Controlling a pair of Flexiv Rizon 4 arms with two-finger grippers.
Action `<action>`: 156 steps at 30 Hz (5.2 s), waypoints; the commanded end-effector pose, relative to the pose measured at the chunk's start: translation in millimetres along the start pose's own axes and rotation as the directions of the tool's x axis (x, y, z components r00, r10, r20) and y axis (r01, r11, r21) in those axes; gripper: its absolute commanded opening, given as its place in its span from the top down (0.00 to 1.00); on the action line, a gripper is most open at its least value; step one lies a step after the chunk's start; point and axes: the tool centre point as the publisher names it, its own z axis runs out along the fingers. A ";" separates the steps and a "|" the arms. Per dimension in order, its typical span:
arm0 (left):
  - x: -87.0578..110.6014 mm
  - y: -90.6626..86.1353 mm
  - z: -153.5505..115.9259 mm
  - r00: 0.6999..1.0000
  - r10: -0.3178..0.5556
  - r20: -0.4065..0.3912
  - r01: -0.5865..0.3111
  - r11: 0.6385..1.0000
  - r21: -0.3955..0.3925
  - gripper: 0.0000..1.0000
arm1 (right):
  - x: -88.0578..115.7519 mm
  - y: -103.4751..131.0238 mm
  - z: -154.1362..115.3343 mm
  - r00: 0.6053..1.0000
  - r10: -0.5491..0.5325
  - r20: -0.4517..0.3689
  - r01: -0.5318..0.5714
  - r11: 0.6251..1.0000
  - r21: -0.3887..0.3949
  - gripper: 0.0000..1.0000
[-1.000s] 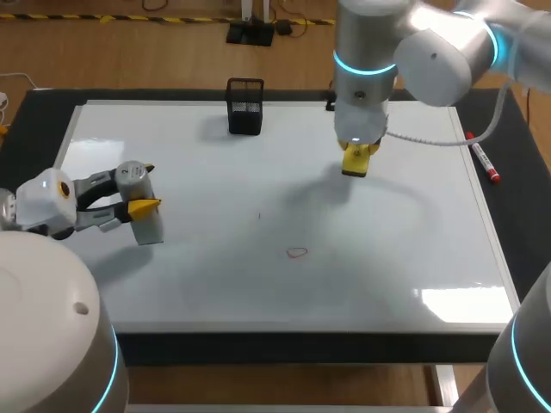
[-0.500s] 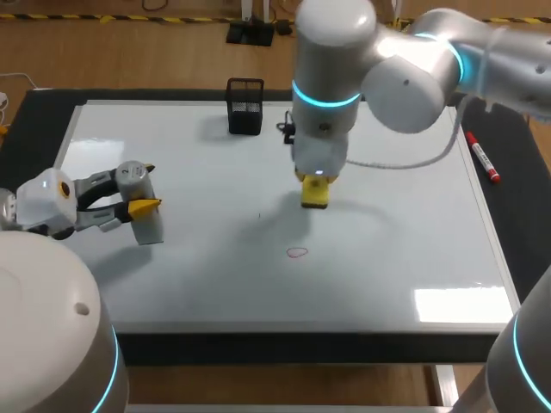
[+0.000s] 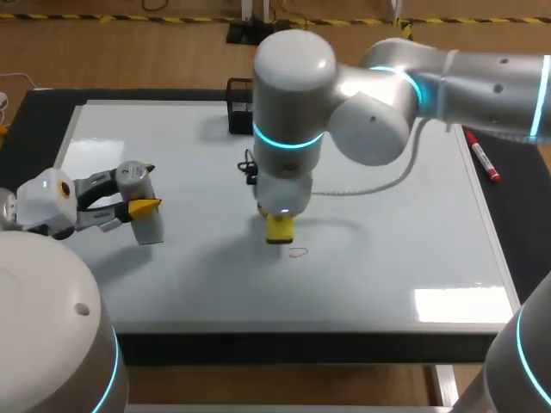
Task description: Pick up the inspection probe, press it on each red-marked spot on the whiteboard one by one, put down the probe, pick up the eraser, and wipe off all the red marks.
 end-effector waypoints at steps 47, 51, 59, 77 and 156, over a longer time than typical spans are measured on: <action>0.4 -1.4 0.1 1.000 0.001 0.001 -0.001 1.000 -0.001 1.00 | 21.6 44.4 24.5 0.999 0.010 -0.044 -0.009 1.000 0.017 1.00; 0.4 -1.4 0.1 1.000 0.001 0.001 -0.001 1.000 -0.001 1.00 | 33.8 43.0 26.5 0.997 0.034 -0.065 -0.033 0.999 0.020 1.00; 0.4 -1.4 0.1 1.000 0.001 0.001 -0.001 1.000 -0.001 1.00 | 60.5 41.2 28.9 0.991 0.083 -0.101 -0.082 0.996 0.020 1.00; 0.4 -1.4 0.1 1.000 0.001 0.001 -0.001 1.000 -0.001 1.00 | 90.0 38.5 17.9 0.983 0.113 -0.146 -0.107 0.993 0.047 1.00; 0.4 -1.4 0.1 1.000 0.001 0.001 -0.001 1.000 -0.001 1.00 | 74.1 -256.1 16.0 0.993 -0.006 -0.115 0.007 1.000 0.016 1.00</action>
